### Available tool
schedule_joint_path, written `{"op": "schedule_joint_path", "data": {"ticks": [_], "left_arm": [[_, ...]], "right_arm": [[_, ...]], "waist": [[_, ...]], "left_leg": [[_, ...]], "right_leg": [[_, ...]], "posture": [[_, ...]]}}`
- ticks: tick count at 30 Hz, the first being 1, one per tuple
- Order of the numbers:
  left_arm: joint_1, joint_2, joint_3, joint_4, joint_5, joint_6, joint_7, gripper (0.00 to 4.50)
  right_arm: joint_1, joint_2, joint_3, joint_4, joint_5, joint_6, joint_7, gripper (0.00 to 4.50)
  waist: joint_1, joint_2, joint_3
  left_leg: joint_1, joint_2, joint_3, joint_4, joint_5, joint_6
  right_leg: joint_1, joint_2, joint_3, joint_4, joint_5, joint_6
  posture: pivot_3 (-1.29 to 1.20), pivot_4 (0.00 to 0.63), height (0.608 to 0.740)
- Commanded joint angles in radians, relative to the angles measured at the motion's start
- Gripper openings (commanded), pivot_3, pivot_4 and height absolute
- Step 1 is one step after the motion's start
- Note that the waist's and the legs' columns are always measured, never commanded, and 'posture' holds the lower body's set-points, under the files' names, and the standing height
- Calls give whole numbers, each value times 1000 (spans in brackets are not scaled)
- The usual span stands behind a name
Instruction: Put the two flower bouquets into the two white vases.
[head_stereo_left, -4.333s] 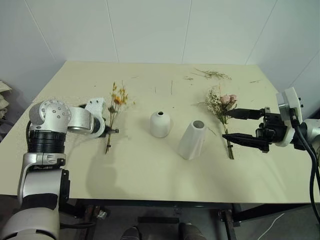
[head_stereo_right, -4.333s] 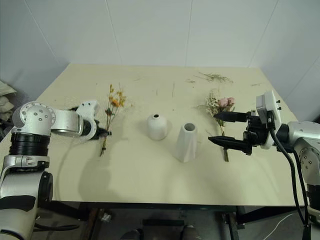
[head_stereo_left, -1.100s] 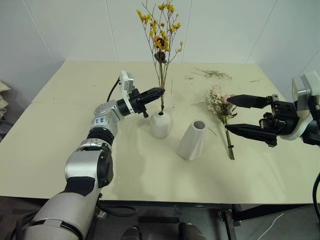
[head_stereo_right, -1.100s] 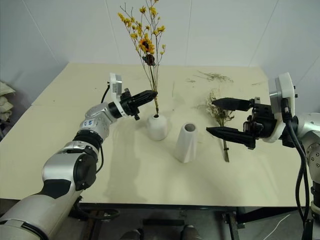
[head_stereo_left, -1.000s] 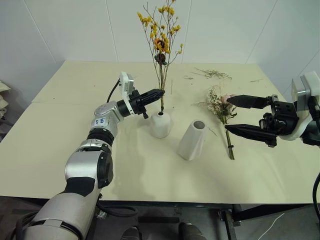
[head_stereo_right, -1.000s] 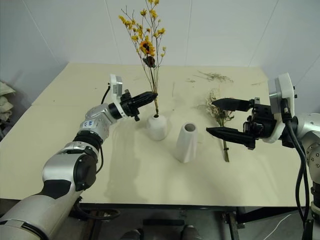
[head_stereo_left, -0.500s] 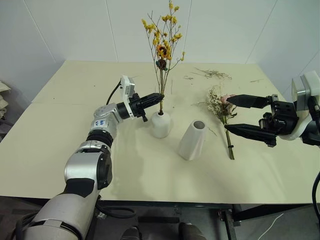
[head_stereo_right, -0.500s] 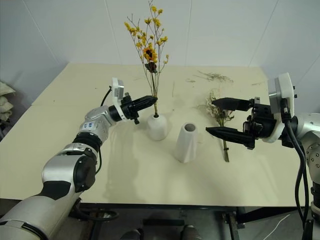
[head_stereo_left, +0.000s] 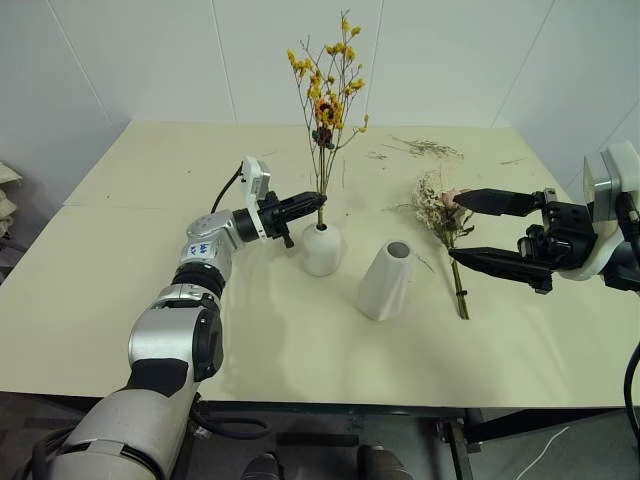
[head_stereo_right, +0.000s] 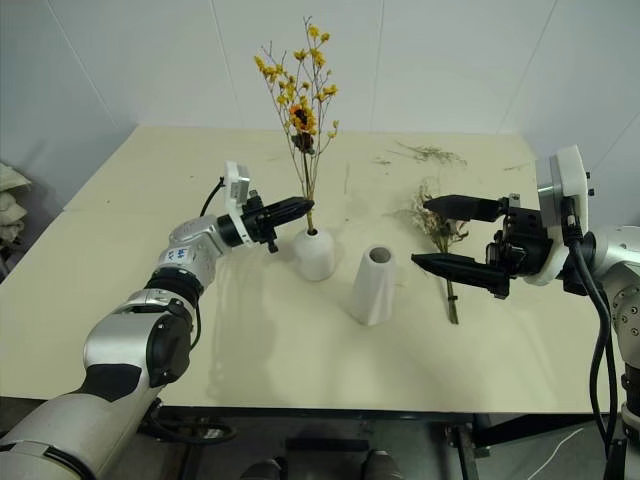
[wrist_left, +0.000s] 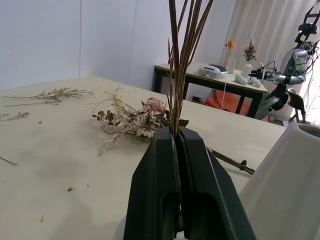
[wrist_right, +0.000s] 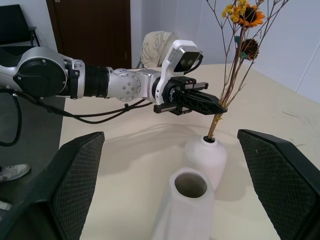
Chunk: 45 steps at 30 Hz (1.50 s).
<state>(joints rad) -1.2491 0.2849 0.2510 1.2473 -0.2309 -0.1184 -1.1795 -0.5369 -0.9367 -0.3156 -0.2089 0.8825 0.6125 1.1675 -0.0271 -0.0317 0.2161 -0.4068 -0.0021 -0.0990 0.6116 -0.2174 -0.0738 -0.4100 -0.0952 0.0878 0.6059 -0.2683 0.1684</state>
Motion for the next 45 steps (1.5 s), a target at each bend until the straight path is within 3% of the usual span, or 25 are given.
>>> {"op": "schedule_joint_path", "data": {"ticks": [1, 14, 18, 30, 36, 45], "left_arm": [[2, -3, -5, -4, 9, -26, 10, 39], [33, -19, -22, -7, 11, -46, -1, 39], [42, -12, -27, -13, 14, -40, -8, 944], [56, 61, -28, -69, -1, -39, -113, 4470], [73, 139, -25, -128, -22, -26, -212, 4470], [82, 300, 15, -201, -95, 25, -389, 4470]], "right_arm": [[1, 0, -21, -32, 6, -10, -5, 4500], [13, 6, -21, -52, 14, -6, -17, 4500], [13, 7, -21, -54, 15, -6, -21, 4500], [37, -6, -33, -54, 8, -6, -28, 4500], [88, -31, -50, -61, -31, 7, -80, 4500], [114, -65, 51, -1, -252, 130, -340, 4500]], "waist": [[0, 0, 0], [0, 0, 0], [0, 0, 0], [-1, 0, 0], [-1, 0, 0], [-2, 0, 0]], "left_leg": [[0, 0, 0, 0, 0, 0], [0, 0, 0, 0, 0, 0], [0, 0, 0, 0, 0, 0], [0, 0, 0, 0, 0, 0], [0, 0, 0, 0, 0, 0], [1, 0, 0, 0, 0, 0]], "right_leg": [[0, 0, 0, 0, 0, 0], [0, 0, 0, 0, 0, 0], [0, 0, 0, 0, 0, 0], [0, 0, 0, 1, 0, 0], [0, 0, 0, 1, 0, 0], [-1, 0, 0, 3, -1, -2]], "posture": [[0, 150, 740], [0, 150, 740], [0, 150, 740], [0, 150, 740], [0, 150, 740], [0, 150, 740]]}}
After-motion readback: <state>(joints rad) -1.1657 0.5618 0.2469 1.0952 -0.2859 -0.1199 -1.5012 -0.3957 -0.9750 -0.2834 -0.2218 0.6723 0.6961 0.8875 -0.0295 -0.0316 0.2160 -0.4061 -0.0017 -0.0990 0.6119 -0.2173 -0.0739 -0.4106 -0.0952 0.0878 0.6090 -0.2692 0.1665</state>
